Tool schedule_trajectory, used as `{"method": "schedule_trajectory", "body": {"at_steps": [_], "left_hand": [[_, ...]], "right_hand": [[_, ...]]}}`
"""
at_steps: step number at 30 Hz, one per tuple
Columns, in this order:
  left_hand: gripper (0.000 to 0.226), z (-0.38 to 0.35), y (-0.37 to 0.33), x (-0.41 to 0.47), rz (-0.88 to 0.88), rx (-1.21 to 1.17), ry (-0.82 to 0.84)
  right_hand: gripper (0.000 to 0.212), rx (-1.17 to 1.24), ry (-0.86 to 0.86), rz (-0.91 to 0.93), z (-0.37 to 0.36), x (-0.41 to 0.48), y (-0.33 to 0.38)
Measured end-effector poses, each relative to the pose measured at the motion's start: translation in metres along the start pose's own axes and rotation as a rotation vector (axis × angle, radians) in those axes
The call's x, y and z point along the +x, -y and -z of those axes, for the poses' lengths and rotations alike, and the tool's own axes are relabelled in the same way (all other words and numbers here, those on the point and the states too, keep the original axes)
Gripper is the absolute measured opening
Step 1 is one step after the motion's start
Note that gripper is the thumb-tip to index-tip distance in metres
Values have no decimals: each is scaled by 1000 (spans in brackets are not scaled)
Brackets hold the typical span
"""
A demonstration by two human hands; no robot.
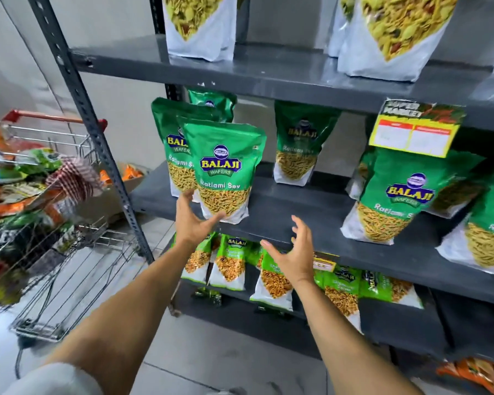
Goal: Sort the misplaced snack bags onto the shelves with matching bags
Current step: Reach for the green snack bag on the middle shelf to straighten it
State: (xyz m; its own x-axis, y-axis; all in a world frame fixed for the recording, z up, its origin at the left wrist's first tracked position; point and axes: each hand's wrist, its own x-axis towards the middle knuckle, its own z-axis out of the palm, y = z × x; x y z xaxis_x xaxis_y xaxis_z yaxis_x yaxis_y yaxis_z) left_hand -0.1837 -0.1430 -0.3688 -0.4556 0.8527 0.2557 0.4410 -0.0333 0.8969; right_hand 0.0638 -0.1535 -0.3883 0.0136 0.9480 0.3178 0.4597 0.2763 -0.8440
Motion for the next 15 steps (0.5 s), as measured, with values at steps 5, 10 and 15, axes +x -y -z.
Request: {"method": "schedule_trajectory", "body": {"at_steps": [5,10,15], "left_hand": [[100,-10,16,51,17,-5,96],[98,-16,25,73,-8,2,128],[90,-30,22,80,-61,86,169]], "right_hand": [[94,99,126,-91,-48,62,1],[89,144,256,-139,-89,100,2],[78,143,249,-193,-89,116,-3]]}}
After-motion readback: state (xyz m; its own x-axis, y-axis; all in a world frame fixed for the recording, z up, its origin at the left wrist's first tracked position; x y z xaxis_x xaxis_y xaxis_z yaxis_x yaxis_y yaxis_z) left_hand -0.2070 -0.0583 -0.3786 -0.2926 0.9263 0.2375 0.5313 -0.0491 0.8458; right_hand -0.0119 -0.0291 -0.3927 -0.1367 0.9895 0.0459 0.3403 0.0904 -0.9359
